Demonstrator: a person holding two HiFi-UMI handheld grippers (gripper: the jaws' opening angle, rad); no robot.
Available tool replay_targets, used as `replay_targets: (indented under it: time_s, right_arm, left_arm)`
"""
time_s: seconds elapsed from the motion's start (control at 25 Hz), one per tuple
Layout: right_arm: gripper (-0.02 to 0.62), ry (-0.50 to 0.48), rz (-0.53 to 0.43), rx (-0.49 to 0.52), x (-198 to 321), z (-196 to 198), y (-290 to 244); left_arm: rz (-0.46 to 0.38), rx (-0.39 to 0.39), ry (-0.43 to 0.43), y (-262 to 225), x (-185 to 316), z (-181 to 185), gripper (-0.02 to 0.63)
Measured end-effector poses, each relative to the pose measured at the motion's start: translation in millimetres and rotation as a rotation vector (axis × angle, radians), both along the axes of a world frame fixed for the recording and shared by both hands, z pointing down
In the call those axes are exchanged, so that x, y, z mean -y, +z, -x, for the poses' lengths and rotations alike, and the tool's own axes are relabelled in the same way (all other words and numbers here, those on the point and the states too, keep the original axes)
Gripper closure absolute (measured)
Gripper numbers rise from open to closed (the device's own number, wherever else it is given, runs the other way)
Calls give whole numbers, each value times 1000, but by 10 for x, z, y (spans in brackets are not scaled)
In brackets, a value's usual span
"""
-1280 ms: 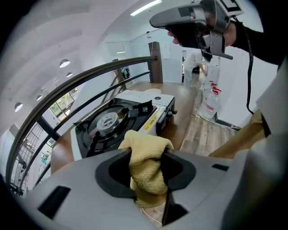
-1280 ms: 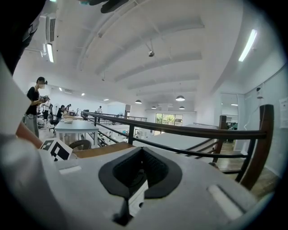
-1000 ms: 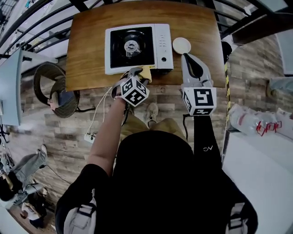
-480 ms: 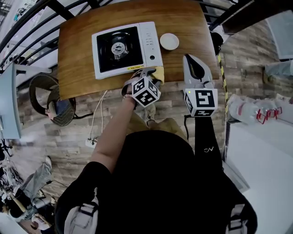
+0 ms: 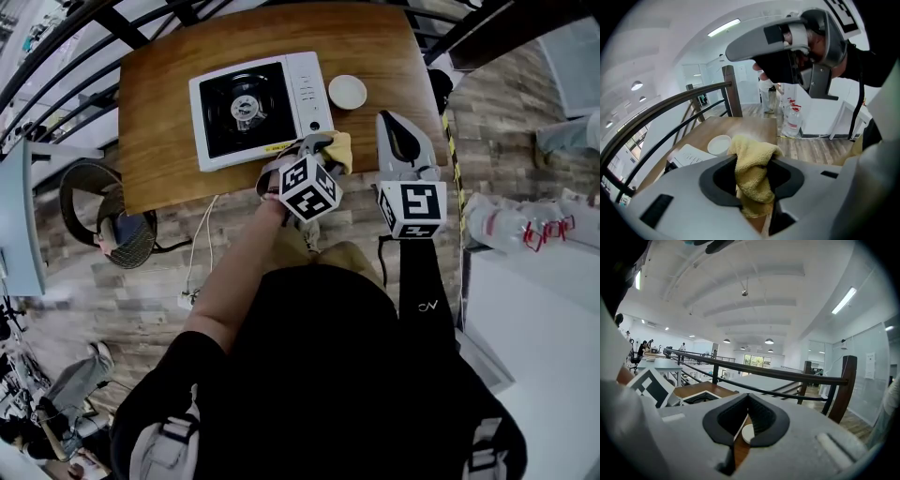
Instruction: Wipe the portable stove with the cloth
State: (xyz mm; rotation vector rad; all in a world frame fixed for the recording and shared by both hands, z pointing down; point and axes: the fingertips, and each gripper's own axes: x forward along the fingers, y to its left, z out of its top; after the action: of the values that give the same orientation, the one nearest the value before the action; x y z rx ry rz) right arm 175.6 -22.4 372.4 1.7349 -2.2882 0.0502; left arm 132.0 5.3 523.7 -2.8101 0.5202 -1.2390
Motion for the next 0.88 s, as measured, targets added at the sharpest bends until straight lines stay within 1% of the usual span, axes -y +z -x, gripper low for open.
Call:
replay_targets:
  time_s: [0.16, 0.24, 0.4, 0.52, 0.64, 0.76, 0.88]
  right_arm:
    - [595, 4, 11, -7, 154, 114, -27]
    - [596, 18, 15, -8, 216, 131, -42]
    - [597, 26, 13, -12, 298, 165, -34]
    - [596, 10, 20, -5, 408, 166, 23]
    - [595, -33, 17, -6, 567, 135, 24]
    - [595, -95, 13, -6, 778, 62, 19]
    - [597, -149, 16, 5, 963, -68, 40]
  left_arm:
    - [-2, -47, -1, -248, 148, 26, 466]
    - [0, -46, 13, -286, 212, 38, 466]
    - [11, -20, 45, -231, 290, 31, 466]
    - [44, 32, 72, -101, 291, -11, 466]
    - [84, 87, 91, 57, 242, -91, 465]
    - [111, 137, 54, 197, 310, -170, 465]
    - [120, 186, -39, 317, 462, -212, 465]
